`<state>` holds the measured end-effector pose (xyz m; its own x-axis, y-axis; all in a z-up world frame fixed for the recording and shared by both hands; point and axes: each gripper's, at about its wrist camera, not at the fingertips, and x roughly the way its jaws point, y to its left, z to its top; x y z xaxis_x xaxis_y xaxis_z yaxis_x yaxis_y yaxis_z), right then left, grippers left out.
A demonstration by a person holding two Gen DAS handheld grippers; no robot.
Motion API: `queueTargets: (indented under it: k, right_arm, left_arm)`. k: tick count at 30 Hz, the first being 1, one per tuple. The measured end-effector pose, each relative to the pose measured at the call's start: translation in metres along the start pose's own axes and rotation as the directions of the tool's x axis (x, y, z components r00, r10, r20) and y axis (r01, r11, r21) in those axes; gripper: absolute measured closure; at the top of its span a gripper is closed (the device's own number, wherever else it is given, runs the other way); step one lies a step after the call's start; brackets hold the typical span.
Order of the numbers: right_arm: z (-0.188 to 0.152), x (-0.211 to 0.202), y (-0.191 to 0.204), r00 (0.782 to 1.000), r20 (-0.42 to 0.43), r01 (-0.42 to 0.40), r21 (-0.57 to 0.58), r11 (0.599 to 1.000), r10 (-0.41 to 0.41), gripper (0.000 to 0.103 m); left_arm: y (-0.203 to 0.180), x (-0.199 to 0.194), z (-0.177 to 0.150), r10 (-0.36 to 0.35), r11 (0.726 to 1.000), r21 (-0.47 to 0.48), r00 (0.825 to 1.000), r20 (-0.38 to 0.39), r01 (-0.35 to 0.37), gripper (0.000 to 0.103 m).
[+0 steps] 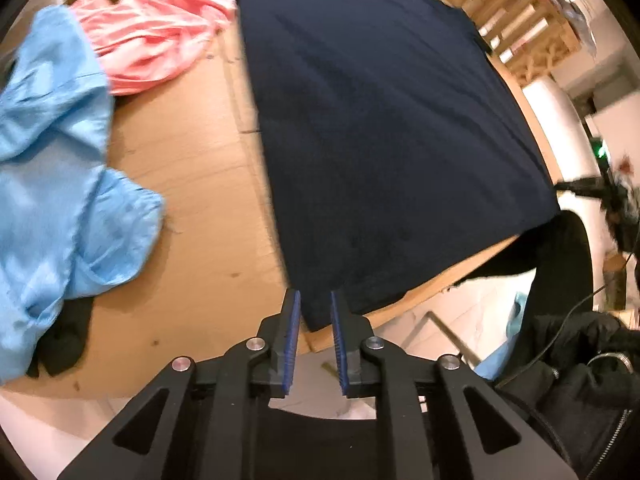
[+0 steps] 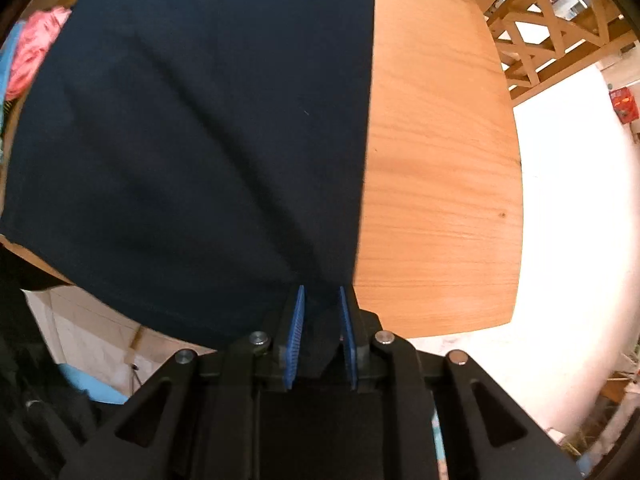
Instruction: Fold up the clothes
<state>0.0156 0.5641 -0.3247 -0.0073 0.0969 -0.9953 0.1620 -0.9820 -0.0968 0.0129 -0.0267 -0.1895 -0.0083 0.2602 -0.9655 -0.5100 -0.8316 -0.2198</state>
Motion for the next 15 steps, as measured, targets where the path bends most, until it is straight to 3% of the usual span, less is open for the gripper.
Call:
queueTargets:
  k: [2,7,11,15]
  right_arm:
    - [-0.007,0.003,0.004,1.0,-0.013,-0.005,-0.019,1.0,0.004,0.062]
    - [-0.023,0.011,-0.001,0.999,-0.035,-0.037,-0.004,0.999,0.037,0.061]
    - [-0.029,0.018,-0.016,0.997,-0.033,-0.074,0.055,0.996,0.076,0.061]
    - [-0.033,0.02,-0.03,0.994,-0.011,-0.109,0.112,0.988,0.111,0.061]
  left_arm:
    - [-0.003,0.016,0.002,0.01,1.0,0.008,0.999,-0.038,-0.01,0.079]
    - [0.001,0.042,-0.004,0.017,1.0,-0.024,0.995,-0.102,-0.02,0.078]
    - [0.001,0.053,-0.007,0.018,0.999,-0.046,0.992,-0.122,-0.024,0.071]
    - [-0.003,0.061,-0.005,0.021,0.999,-0.045,0.993,-0.119,-0.026,0.071]
